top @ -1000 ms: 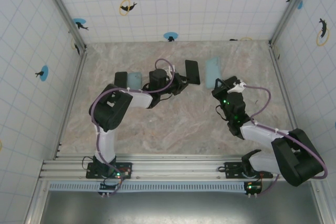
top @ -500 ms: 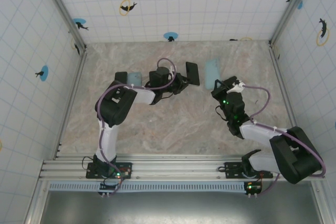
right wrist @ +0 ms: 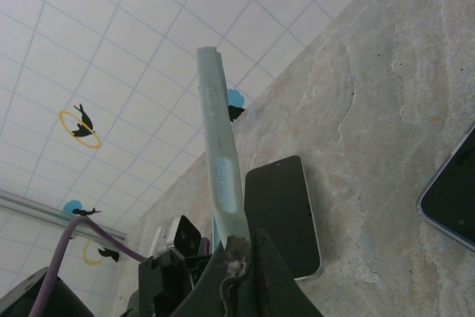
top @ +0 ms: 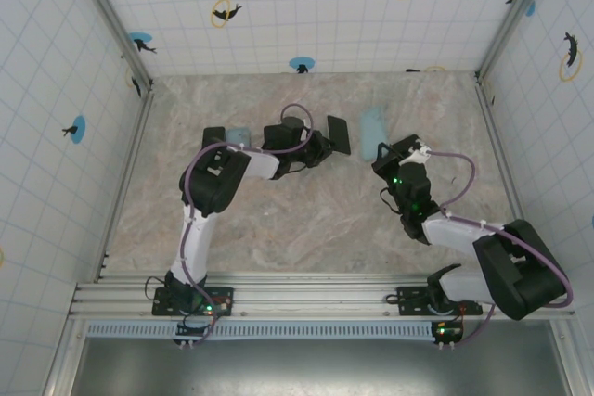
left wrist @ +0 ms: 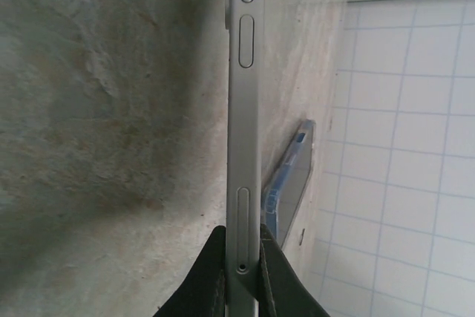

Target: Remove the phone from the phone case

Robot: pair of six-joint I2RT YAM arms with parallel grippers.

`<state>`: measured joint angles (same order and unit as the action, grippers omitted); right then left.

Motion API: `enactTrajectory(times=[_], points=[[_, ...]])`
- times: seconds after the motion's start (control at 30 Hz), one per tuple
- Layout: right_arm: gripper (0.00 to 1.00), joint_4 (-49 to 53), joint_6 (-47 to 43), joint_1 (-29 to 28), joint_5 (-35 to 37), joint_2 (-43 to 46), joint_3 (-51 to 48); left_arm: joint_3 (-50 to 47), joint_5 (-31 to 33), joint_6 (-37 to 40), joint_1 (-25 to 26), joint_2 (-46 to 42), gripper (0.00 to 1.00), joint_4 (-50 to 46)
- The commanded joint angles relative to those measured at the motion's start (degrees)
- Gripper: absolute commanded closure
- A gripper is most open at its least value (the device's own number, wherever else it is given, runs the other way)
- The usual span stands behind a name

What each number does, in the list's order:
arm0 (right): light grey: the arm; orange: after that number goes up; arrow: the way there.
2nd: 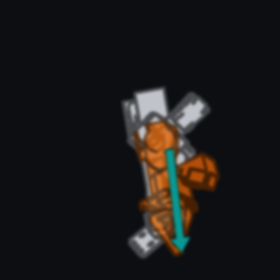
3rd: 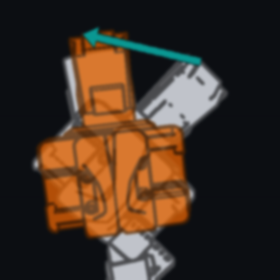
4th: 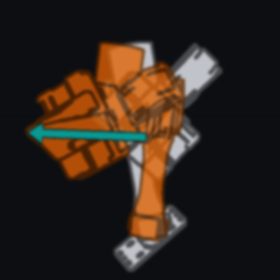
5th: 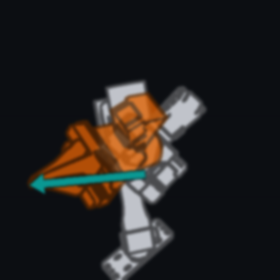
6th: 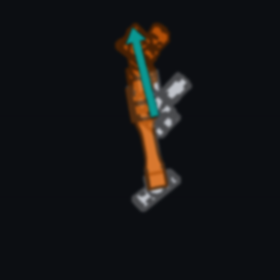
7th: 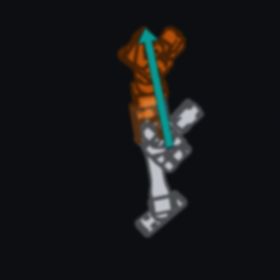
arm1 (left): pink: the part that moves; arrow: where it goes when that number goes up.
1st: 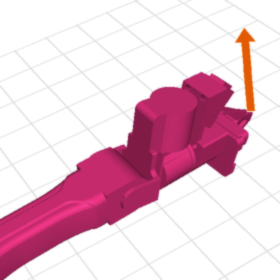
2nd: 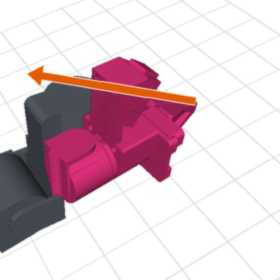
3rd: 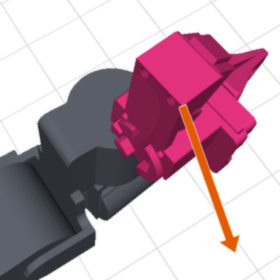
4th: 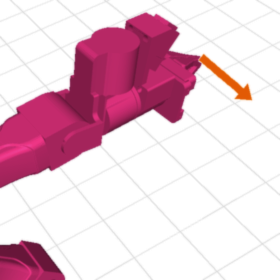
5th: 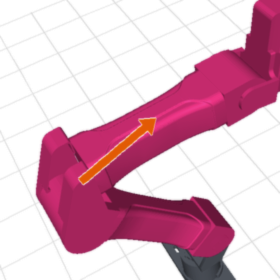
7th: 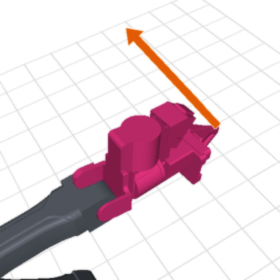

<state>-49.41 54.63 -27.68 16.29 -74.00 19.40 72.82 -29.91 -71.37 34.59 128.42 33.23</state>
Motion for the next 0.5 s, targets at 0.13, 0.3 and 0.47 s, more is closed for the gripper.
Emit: enactTrajectory(times=[0.13,0.3,0.47], points=[[1.00,-2.4,0.7,0.4,-0.1,-0.9,-1.3,3.7,0.8,3.4,-0.6,1.7,0.89,-2.0],[1.00,-2.5,0.7,0.7,-0.1,-1.1,-1.3,3.9,1.4,5.4,-0.6,1.3,0.81,-4.7],[1.00,-2.7,0.7,0.8,-0.4,-1.3,-1.5,4.0,2.2,7.6,-0.6,0.2,0.74,-7.3]])
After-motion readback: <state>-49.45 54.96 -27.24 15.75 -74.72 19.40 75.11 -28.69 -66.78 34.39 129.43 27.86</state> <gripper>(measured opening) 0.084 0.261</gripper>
